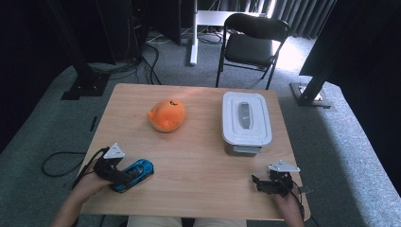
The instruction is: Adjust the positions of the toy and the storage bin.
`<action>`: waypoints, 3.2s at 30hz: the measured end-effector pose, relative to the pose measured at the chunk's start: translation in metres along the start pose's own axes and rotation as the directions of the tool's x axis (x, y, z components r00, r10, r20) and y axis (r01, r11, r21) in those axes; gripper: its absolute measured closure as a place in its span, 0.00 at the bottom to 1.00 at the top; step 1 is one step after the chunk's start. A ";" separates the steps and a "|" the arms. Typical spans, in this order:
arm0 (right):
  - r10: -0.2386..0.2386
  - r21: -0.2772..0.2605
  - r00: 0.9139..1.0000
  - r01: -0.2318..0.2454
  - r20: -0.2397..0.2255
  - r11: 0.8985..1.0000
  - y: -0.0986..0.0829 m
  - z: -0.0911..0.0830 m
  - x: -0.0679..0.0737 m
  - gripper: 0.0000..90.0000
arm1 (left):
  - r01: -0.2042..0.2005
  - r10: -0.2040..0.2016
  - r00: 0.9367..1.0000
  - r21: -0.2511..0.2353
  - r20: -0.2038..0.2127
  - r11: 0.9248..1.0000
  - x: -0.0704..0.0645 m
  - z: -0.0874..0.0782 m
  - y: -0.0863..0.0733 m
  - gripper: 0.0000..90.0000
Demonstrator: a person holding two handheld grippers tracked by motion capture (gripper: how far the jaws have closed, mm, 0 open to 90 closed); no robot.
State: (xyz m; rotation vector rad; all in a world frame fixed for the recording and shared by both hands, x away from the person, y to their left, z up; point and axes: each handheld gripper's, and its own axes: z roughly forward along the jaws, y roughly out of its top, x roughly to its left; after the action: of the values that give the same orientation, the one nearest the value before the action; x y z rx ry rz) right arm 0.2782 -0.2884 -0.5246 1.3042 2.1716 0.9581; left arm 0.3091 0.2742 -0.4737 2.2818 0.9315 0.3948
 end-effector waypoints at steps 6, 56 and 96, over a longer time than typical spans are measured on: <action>0.050 -0.054 0.998 -0.048 0.026 0.997 0.006 -0.005 -0.015 0.14 | 0.019 -0.020 1.000 -0.039 -0.015 0.999 -0.003 0.010 0.027 0.06; 0.190 -0.061 0.974 -0.183 0.124 0.981 0.054 0.043 -0.092 0.14 | 0.095 -0.091 0.994 -0.054 0.068 0.994 -0.064 0.181 0.177 0.01; 0.267 -0.066 0.956 -0.261 0.124 0.963 0.076 0.077 -0.107 0.16 | 0.117 -0.116 0.993 -0.051 0.017 0.992 -0.069 0.237 0.237 0.01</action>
State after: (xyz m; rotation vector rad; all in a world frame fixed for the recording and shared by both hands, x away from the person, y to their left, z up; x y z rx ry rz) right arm 0.4241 -0.3327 -0.5183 1.6159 1.8950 0.9858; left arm 0.4983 -0.0098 -0.4988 2.1690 1.0300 0.3476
